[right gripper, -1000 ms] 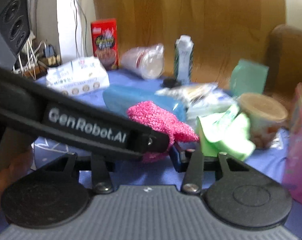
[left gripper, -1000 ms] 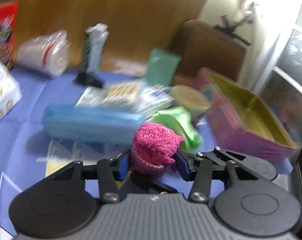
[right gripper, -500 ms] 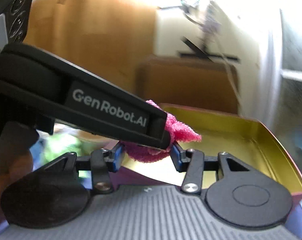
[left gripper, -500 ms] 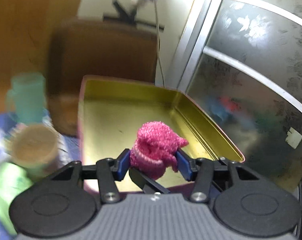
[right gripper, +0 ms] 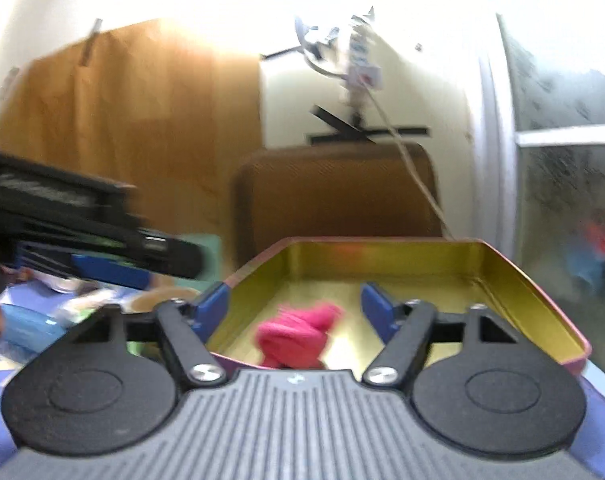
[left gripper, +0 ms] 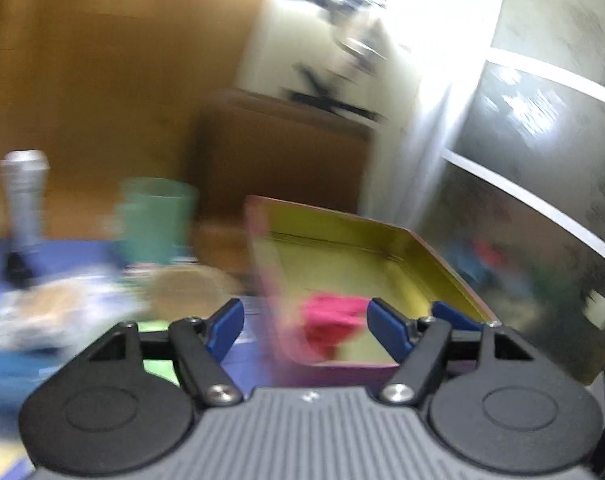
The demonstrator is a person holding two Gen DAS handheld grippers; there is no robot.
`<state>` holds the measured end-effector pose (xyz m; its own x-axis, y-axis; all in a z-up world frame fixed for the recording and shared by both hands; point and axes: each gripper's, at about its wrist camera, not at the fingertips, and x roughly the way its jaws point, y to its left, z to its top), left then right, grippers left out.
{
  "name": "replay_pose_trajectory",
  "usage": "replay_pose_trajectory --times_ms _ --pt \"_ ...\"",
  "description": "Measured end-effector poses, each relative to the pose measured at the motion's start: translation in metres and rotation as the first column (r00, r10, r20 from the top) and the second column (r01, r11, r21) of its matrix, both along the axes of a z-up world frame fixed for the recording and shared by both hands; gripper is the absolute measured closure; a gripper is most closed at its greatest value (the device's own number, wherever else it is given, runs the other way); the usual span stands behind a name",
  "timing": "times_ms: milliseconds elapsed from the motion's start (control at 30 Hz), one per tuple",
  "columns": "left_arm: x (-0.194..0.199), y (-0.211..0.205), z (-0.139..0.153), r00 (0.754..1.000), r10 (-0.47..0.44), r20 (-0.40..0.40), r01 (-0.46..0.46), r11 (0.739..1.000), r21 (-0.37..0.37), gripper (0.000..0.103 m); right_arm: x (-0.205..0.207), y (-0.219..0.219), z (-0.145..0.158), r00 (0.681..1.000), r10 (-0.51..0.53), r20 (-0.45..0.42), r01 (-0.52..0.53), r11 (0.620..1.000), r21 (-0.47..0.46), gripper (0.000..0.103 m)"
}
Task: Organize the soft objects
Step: 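Carry the pink sock with the left gripper into the pink tin and release, then grasp the blue glasses case with the left gripper and drop it in the tin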
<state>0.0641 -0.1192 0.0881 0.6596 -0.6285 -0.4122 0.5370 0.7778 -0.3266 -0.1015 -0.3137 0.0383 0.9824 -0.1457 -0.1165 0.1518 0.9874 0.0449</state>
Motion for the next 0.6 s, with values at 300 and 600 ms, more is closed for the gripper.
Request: replay_pose_trajectory --times_ms 300,600 --pt "0.012 0.193 -0.048 0.847 0.452 -0.279 -0.493 0.865 -0.096 0.033 0.095 0.087 0.002 0.822 0.523 -0.224 -0.534 0.845 0.015 0.047" --pt "0.021 0.218 -0.071 0.800 0.450 -0.397 -0.536 0.833 -0.136 0.029 0.172 0.161 -0.025 0.672 0.596 -0.440 -0.646 0.762 0.045 0.062"
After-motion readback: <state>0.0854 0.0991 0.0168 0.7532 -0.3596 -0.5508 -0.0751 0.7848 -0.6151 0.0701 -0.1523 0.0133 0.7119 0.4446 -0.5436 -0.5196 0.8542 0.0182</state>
